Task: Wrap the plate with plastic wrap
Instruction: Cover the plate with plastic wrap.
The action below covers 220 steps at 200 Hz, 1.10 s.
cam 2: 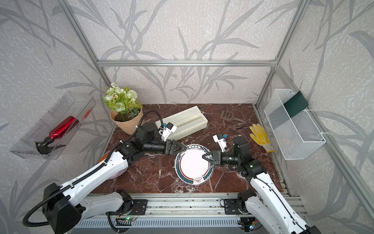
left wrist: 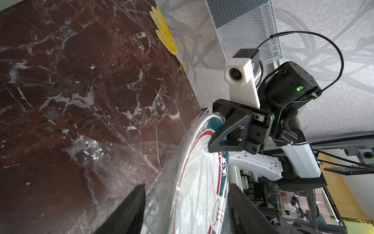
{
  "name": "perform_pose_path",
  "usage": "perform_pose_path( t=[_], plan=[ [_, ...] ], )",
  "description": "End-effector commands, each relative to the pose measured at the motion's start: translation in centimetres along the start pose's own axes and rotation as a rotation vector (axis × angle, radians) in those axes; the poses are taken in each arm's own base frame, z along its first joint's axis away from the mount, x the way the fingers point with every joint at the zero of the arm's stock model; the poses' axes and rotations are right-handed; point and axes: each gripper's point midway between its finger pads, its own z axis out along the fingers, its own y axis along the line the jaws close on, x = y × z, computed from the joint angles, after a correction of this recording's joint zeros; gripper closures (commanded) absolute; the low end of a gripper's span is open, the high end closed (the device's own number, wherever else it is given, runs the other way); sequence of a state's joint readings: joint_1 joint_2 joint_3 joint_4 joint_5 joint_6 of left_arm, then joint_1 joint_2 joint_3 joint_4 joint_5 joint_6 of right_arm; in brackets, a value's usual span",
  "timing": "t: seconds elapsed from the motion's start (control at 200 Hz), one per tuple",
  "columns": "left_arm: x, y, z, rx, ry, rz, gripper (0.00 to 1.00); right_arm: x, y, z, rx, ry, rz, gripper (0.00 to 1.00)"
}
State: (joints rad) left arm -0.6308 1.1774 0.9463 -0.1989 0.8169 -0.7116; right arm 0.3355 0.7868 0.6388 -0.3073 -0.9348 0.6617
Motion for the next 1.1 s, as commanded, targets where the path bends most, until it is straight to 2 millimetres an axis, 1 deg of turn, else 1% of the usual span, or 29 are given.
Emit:
perform_pose_path(
  t=[0.0, 0.255, 0.36, 0.44, 0.585, 0.67, 0.775, 0.84, 0.935, 1.0, 1.095],
  plan=[
    [0.1, -1.1, 0.7, 0.075, 0.013, -0.006, 0.36, -1.2, 2.5, -0.4, -0.063, -0.019, -0.074, 0.97],
    [1.1, -1.8, 2.3, 0.159, 0.064, -0.041, 0.4, -1.6, 2.8, -0.4, -0.064, -0.027, -0.097, 0.97],
    [1.4, -2.2, 2.8, 0.194, 0.095, -0.052, 0.46, -1.8, 2.9, -0.4, -0.063, -0.025, -0.102, 0.97],
    [1.3, -2.8, 3.0, 0.237, 0.106, -0.06, 0.53, -1.7, 2.7, -0.3, -0.052, -0.024, -0.134, 0.97],
    [1.1, -3.4, 3.1, 0.278, 0.106, -0.059, 0.69, -1.5, 2.2, -0.3, -0.026, -0.019, -0.147, 0.97],
    [1.1, -3.5, 3.2, 0.295, 0.113, -0.06, 0.8, -1.5, 2.0, -0.4, -0.009, -0.022, -0.158, 0.97],
    [1.2, -3.3, 3.3, 0.295, 0.11, -0.063, 0.9, -1.5, 1.7, -0.3, 0.002, -0.022, -0.159, 0.96],
    [1.1, -3.2, 3.3, 0.291, 0.101, -0.061, 0.93, -1.5, 1.6, -0.3, 0.009, -0.025, -0.156, 0.87],
    [1.0, -3.0, 3.0, 0.275, 0.077, -0.051, 0.96, -1.7, 1.6, -0.6, 0.031, -0.036, -0.162, 0.68],
    [0.8, -2.5, 2.7, 0.246, 0.054, -0.049, 0.97, -1.8, 1.6, -1.0, 0.061, -0.052, -0.172, 0.58],
    [0.8, -1.4, 2.3, 0.179, 0.015, -0.034, 0.97, -2.2, 1.5, -2.0, 0.133, -0.093, -0.195, 0.49]
  ],
)
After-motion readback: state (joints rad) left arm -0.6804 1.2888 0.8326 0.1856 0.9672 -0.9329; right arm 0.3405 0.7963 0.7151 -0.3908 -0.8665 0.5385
